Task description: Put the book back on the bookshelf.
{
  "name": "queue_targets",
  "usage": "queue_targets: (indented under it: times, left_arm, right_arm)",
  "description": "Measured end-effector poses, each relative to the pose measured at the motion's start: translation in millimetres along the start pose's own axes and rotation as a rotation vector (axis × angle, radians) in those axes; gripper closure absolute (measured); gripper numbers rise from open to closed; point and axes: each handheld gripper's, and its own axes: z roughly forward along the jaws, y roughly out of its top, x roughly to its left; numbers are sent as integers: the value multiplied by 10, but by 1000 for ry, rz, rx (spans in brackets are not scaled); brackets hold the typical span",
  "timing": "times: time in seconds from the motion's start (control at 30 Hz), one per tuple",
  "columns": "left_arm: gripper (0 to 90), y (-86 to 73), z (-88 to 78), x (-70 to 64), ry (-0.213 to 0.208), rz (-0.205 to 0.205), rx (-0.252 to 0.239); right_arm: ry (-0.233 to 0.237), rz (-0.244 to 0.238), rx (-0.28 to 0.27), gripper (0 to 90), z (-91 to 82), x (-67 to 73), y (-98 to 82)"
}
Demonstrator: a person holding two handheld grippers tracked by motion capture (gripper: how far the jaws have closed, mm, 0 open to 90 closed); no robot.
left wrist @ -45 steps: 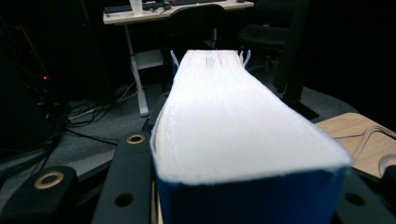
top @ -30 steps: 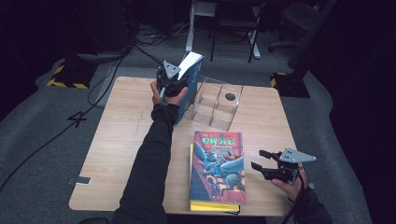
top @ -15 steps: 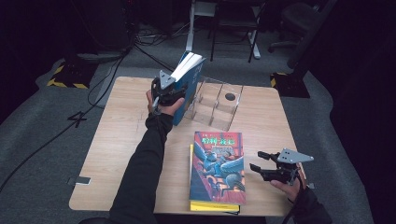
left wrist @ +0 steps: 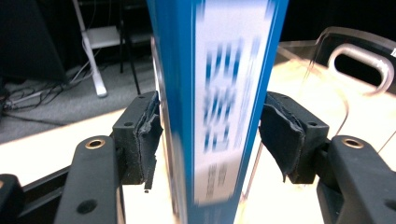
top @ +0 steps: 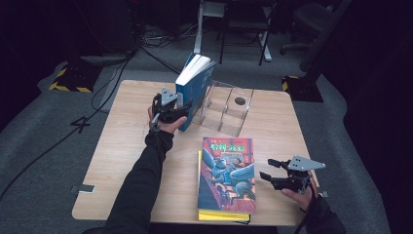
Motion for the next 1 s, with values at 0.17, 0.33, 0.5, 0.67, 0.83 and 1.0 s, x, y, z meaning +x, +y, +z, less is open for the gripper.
queue_targets:
  times: [0.17, 0.33, 0.5, 0.67, 0.83, 1.0]
  left_arm:
    - [412, -216, 79, 14, -6, 16, 70]
    - [556, -448, 146, 74, -28, -25, 123]
    - [576, -454, 155, 47, -2, -38, 112]
    - [587, -444, 191, 28, 17, -52, 104]
    - [588, -417, 270, -22, 22, -43, 98]
    - [592, -401, 322, -61, 9, -17, 97]
  right_arm:
    - [2, -3, -1, 362, 8, 2, -3]
    - [7, -3, 15, 362, 43, 12, -20]
    - [14, -12, 20, 362, 68, 26, -20]
    - [14, -13, 21, 362, 84, 18, -21]
    - [17, -10, 25, 362, 91, 16, -21]
    - [15, -14, 21, 362, 82, 13, -21]
